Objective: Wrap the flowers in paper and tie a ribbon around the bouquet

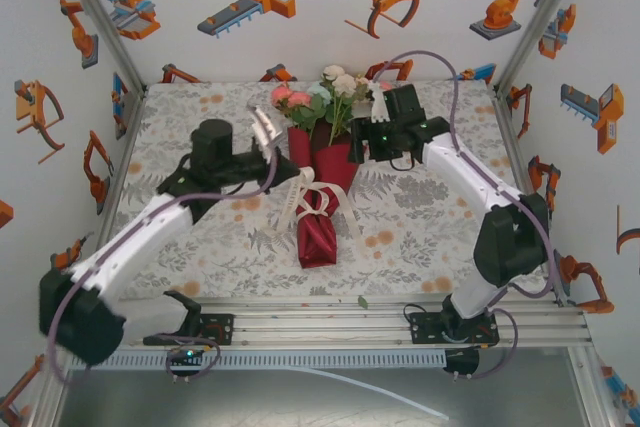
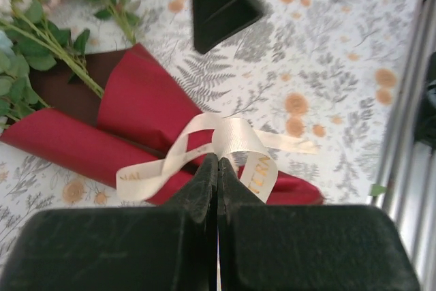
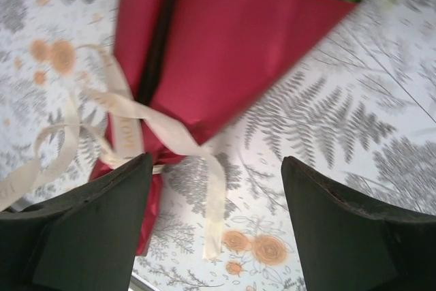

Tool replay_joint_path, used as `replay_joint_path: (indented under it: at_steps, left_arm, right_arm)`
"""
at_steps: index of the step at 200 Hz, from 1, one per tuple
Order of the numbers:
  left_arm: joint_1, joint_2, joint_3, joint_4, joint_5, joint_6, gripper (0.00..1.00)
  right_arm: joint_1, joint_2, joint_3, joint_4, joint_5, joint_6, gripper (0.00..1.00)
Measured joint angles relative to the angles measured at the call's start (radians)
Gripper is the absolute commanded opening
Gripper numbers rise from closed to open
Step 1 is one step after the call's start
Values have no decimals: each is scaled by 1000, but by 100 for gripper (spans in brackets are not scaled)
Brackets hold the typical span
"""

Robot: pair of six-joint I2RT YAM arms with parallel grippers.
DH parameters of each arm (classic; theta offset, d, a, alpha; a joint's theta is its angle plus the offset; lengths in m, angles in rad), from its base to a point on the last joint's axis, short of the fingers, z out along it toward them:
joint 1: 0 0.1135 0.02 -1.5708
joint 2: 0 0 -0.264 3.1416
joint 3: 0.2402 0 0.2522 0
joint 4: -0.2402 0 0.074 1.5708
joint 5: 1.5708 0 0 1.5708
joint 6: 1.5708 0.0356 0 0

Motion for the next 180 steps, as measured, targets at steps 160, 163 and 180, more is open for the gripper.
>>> replay_joint_path:
  at_steps: [160,163,180]
  left_arm:
    - [14,72,-39,163,-24,-9,0]
    - [11,91,-33,171,-24,-17,0]
    - [-12,215,23,227,-48,-58,2]
  right_arm:
    - [64,56,-60,151,-97,50,64]
    - [58,46,-66,153,-89,50,64]
    - [26,-4,-103,158,-50,62,64]
